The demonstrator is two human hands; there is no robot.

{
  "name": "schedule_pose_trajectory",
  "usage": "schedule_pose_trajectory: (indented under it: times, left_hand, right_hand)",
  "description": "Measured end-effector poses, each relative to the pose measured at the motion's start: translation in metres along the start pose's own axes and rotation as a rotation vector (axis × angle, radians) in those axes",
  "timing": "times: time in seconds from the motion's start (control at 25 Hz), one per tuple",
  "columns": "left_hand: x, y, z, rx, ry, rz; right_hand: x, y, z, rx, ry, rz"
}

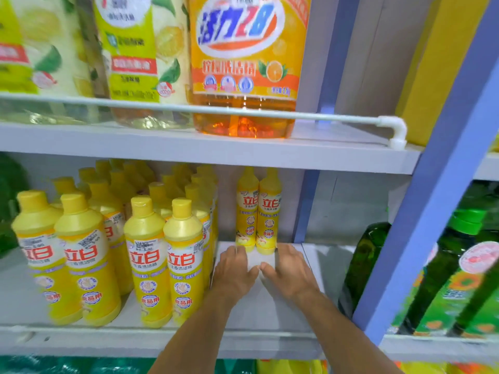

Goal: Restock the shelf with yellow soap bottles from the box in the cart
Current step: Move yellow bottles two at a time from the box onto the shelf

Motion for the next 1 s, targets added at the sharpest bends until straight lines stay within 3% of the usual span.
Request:
schedule_pose_trajectory:
  times: [0.08, 0.2, 0.4, 0.56, 0.76, 1.0]
  left_hand:
    - [-0.022, -0.006, -0.015, 0.241, 0.13, 0.113]
    - [-0.06, -0.029, -0.03, 0.396, 0.224, 0.175]
    - [-0.141, -0.081, -0.053, 0.447, 0.357, 0.157]
    - [-0.214, -0.116, -0.032, 0.472, 0.404, 0.121]
    - [-0.294, -0.122, 0.042, 0.47, 0.356, 0.126]
    - [-0.371, -0.091, 0.143, 0.423, 0.197, 0.25]
  right_hand:
    - [-0.021, -0.017, 0.01, -0.176, -0.04, 0.085]
    - [-0.061, -0.045, 0.029, -0.321, -0.07, 0.122]
    - [-0.139, -0.078, 0.064, -0.429, -0.08, 0.129]
    - [-0.207, -0.078, 0.1, -0.478, -0.106, 0.097]
    - [-0.283, -0.022, 0.146, -0.477, -0.175, 0.108]
    - [-0.335, 0.085, 0.188, -0.41, -0.232, 0.237]
Point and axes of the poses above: each hand's wrist, its own x-axis towards the middle knuckle, its own y-axis out of the palm, z = x × y, the point moved 9 cm from there along x, towards the middle knuckle, and after that the axes turned 1 degree about -y, right-handed, at the moved point
